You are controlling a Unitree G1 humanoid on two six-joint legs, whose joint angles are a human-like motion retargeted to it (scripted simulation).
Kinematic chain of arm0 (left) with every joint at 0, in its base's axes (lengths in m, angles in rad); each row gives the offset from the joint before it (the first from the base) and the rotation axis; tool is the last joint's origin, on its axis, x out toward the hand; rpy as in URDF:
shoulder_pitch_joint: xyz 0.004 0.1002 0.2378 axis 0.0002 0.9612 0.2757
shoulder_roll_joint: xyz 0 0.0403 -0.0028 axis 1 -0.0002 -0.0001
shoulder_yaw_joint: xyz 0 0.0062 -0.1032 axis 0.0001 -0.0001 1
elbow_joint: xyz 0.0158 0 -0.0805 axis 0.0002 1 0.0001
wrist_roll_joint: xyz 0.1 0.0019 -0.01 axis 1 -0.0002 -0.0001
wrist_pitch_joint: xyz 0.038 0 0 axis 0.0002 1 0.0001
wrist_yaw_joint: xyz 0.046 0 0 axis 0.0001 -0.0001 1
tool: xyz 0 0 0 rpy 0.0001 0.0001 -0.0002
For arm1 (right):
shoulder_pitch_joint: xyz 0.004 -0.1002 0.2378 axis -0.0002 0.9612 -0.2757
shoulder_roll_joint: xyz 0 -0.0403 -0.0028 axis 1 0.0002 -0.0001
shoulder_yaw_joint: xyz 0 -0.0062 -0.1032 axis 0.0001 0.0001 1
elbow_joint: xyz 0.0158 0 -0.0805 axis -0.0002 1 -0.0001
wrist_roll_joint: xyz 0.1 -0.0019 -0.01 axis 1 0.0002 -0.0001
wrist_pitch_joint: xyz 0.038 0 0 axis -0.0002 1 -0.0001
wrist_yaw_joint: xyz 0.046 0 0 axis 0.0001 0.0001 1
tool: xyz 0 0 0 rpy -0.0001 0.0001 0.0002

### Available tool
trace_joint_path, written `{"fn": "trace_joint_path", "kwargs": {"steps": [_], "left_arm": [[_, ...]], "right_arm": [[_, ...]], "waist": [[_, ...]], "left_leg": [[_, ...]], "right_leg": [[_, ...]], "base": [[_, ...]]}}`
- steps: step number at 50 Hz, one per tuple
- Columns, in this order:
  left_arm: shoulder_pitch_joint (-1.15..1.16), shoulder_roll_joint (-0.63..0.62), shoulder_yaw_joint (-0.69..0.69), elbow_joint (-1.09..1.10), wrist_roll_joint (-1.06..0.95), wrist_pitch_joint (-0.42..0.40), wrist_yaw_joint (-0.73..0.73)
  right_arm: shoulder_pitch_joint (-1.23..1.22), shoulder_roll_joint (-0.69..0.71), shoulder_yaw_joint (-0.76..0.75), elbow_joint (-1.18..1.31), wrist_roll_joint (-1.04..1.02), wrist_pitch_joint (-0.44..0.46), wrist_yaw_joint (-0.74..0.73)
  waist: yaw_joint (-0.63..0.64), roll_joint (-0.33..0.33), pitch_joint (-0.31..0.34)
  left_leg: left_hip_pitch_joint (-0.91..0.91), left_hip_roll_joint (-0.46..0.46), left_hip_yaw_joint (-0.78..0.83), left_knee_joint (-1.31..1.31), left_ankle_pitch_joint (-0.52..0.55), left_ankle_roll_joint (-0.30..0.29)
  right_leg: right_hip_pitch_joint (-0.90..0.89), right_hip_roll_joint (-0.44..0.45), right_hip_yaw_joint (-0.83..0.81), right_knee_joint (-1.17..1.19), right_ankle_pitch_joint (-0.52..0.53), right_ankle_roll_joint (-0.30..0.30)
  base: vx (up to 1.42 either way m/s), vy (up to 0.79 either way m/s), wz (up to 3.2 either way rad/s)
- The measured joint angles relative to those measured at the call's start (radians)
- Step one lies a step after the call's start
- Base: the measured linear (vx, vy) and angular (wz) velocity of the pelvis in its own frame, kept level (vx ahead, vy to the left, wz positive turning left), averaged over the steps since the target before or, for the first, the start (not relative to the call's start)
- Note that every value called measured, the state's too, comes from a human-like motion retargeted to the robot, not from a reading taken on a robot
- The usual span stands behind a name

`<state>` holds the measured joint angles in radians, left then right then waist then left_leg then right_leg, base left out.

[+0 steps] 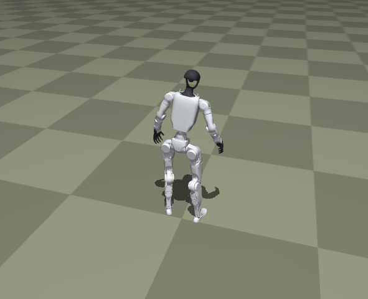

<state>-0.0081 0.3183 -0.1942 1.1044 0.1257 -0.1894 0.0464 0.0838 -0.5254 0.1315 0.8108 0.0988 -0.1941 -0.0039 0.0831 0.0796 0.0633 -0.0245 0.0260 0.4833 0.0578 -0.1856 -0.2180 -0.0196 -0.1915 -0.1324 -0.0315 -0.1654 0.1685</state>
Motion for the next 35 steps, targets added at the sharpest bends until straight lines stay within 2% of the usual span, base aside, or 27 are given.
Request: {"fn": "trace_joint_path", "kwargs": {"steps": [7,13,18,24,35], "left_arm": [[-0.057,-0.129,-0.124,0.047,-0.004,0.007,0.054],[-0.09,-0.152,-0.204,0.076,-0.007,0.001,0.083],[-0.109,-0.169,-0.21,0.108,-0.023,0.006,0.102],[-0.097,-0.175,-0.213,0.108,-0.03,0.006,0.096],[-0.084,-0.117,-0.182,0.09,-0.013,0.003,0.081]], "right_arm": [[-0.015,0.131,0.009,0.236,0.084,-0.006,-0.123],[-0.083,0.219,0.015,0.438,0.159,-0.005,-0.244],[-0.132,0.246,0.074,0.468,0.135,-0.007,-0.262],[-0.17,0.198,0.122,0.334,0.019,-0.008,-0.212],[-0.248,-0.012,0.066,0.171,-0.083,-0.001,-0.154]], "waist": [[-0.044,0.065,-0.06],[-0.044,0.041,-0.103],[-0.022,0.013,-0.125],[-0.031,0.011,-0.112],[-0.065,0.076,-0.044]], "left_leg": [[-0.017,0.011,-0.067,0.026,0.006,-0.004],[0.001,0.028,-0.072,0.024,0.004,0.007],[0.004,0.049,-0.046,0.046,-0.004,0.027],[0.01,0.077,-0.014,0.078,-0.016,0.055],[-0.006,0.088,0.019,0.076,0.037,0.086]], "right_leg": [[0.017,0.004,-0.064,0.041,-0.045,-0.025],[0.045,0.023,-0.08,0.036,-0.071,-0.026],[0.046,0.039,-0.053,0.03,-0.08,-0.016],[0.037,0.056,-0.016,0.05,-0.094,-0.004],[-0.026,0.064,0.028,0.114,-0.104,0.006]], "base": [[0.05,-0.12,0.56],[0.04,-0.15,0.11],[0.02,-0.14,-0.25],[0.01,-0.12,-0.28],[-0.04,-0.12,-0.1]]}}
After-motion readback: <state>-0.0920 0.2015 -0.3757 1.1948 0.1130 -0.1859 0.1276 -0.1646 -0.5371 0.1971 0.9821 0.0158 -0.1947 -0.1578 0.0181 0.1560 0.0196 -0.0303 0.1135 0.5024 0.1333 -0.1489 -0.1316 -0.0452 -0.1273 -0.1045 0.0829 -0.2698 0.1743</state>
